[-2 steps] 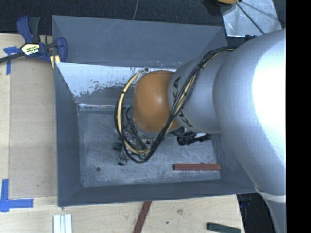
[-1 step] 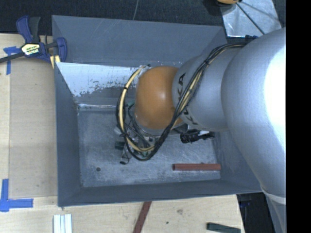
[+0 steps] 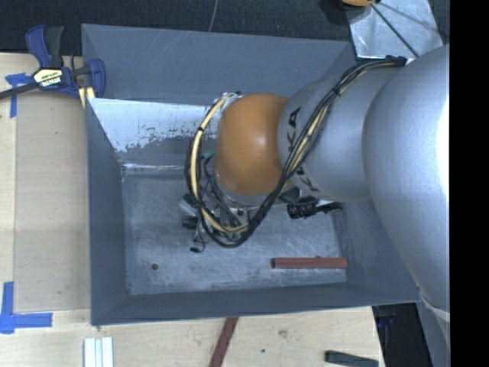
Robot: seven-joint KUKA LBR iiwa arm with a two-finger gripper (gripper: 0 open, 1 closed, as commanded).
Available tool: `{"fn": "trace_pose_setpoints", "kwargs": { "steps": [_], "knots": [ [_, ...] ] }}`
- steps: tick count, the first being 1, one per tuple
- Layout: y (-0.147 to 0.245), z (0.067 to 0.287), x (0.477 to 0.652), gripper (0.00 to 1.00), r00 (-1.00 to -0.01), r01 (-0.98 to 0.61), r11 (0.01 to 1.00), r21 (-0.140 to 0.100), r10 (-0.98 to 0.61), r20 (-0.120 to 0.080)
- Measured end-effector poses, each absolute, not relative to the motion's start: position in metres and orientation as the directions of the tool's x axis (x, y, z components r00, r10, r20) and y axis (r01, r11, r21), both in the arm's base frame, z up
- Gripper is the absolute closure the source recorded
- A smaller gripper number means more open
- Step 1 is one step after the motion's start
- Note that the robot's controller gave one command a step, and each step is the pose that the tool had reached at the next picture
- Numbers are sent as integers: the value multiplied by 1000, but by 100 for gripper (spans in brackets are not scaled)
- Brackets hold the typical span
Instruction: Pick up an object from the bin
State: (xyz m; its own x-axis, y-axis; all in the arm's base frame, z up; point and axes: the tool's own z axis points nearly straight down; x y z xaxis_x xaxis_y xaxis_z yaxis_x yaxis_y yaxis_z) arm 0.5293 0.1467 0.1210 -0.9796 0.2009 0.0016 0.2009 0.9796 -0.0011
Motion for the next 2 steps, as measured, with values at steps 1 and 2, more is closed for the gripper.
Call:
{"fn": "trace_pose_setpoints", "kwargs": {
  "steps": [1,2],
  "knots": [
    [147,137,531,100,-980,201,980,1,201,-2],
    [147,150,531,100,-980,201,980,1,201,-3]
  ]
}}
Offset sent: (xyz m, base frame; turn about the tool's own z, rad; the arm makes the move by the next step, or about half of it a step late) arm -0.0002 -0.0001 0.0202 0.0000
